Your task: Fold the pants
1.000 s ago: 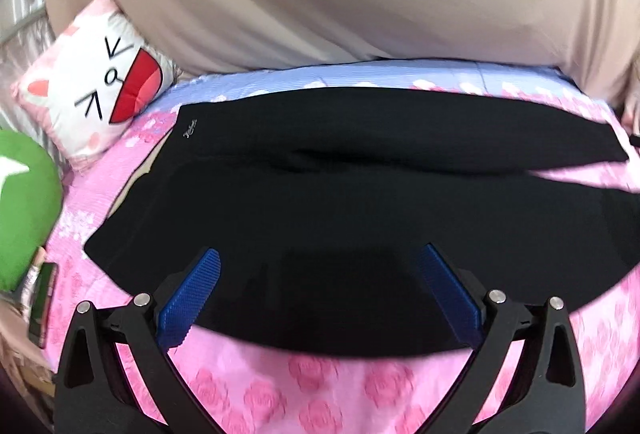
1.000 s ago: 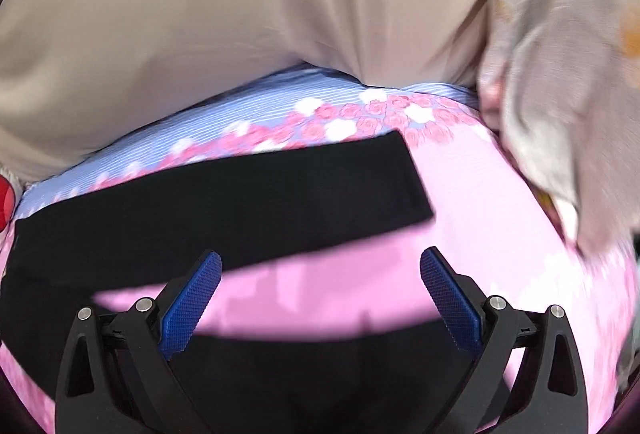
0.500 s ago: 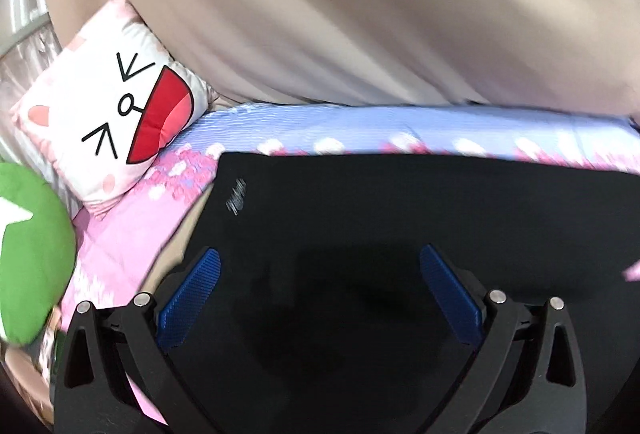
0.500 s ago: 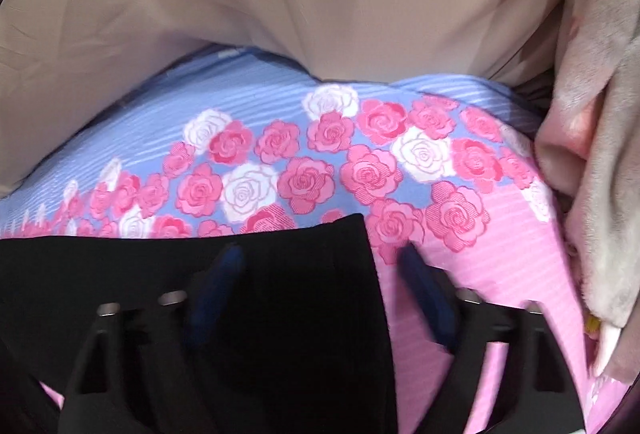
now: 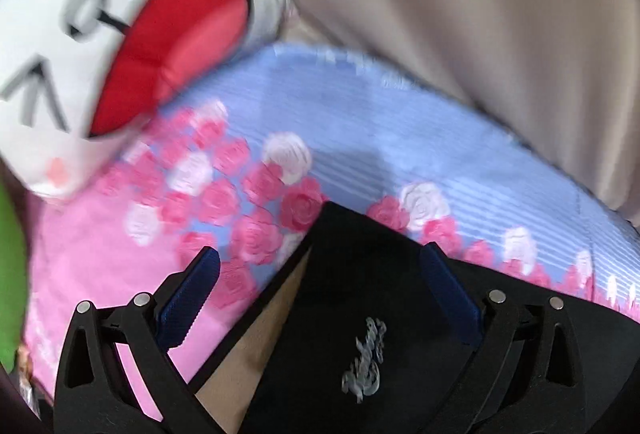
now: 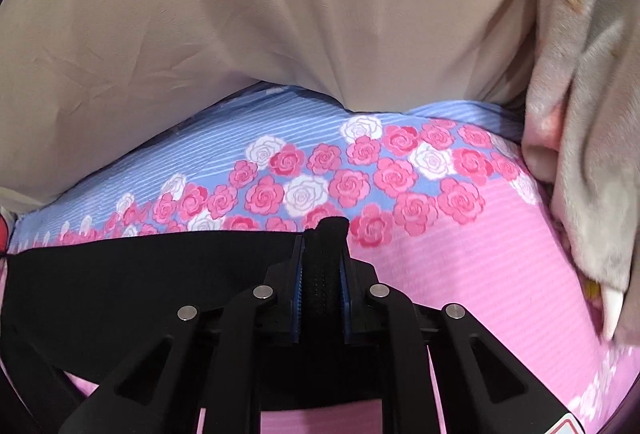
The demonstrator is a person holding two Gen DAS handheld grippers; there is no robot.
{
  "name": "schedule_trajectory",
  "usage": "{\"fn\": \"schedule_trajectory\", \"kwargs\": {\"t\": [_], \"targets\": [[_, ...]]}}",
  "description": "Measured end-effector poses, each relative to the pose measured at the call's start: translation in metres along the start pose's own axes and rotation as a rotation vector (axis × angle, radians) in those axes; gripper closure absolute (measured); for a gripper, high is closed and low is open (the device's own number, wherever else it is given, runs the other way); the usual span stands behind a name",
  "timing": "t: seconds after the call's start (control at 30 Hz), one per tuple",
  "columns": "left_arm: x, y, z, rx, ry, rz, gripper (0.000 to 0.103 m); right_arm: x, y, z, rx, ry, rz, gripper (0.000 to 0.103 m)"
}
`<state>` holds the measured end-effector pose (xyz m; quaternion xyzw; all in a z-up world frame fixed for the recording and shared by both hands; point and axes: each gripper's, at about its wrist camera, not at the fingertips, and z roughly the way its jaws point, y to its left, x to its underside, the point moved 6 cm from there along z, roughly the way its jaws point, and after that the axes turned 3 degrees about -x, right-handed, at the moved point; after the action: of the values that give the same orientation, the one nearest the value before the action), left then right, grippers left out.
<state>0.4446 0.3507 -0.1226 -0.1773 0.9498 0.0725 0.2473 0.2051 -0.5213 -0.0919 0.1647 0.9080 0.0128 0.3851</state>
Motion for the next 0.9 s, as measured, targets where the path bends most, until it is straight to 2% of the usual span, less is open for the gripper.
{"fn": "schedule_trajectory", "kwargs": {"t": [0.03,0.07,0.1,0.17,0.2,0.27,0.33,0.5,0.63,0.73,0.83,0.87,0.9], "targets": [[-0.001,-0.001,0.006,0.019,0.004,0.002,0.01,0.002,-0.002,-0.004,0.005,0.0,0.004,0.09],[-0.001,-0.004,0.007,0.056,-0.006,0.007,0.027,0.002,-0.001,-0.004,0.016,0.0,0.003,0.09],[-0.001,-0.006,0.006,0.082,-0.007,0.008,0.059,0.003,-0.001,-0.005,0.02,0.002,-0.001,0.09],[-0.001,-0.005,-0.002,0.109,-0.009,-0.01,0.076,0.005,0.002,-0.01,0.031,0.004,-0.008,0.09],[0.0,-0.005,-0.01,0.13,-0.019,-0.009,0.081,0.005,0.005,-0.014,0.032,-0.002,-0.012,0.09],[0.004,-0.003,-0.037,0.159,-0.065,0.002,0.083,0.004,0.009,-0.023,0.029,-0.013,-0.014,0.09],[0.012,-0.005,-0.068,0.196,-0.097,0.017,0.092,0.002,0.013,-0.037,0.019,-0.035,-0.011,0.091],[0.05,0.022,-0.164,0.316,-0.174,0.054,0.093,0.006,0.02,-0.102,-0.024,-0.119,-0.026,0.091],[0.095,0.059,-0.215,0.337,-0.197,0.084,0.093,0.03,0.019,-0.157,-0.037,-0.153,-0.076,0.091],[0.142,0.084,-0.228,0.308,-0.16,0.103,0.093,0.064,0.008,-0.184,-0.029,-0.144,-0.097,0.091],[0.187,0.107,-0.214,0.219,-0.103,0.129,0.087,0.106,-0.009,-0.187,0.013,-0.088,-0.103,0.092],[0.202,0.114,-0.205,0.169,-0.08,0.134,0.084,0.119,-0.015,-0.184,0.019,-0.066,-0.094,0.092],[0.212,0.121,-0.198,0.138,-0.069,0.125,0.07,0.136,-0.022,-0.179,0.035,-0.036,-0.09,0.092]]}}
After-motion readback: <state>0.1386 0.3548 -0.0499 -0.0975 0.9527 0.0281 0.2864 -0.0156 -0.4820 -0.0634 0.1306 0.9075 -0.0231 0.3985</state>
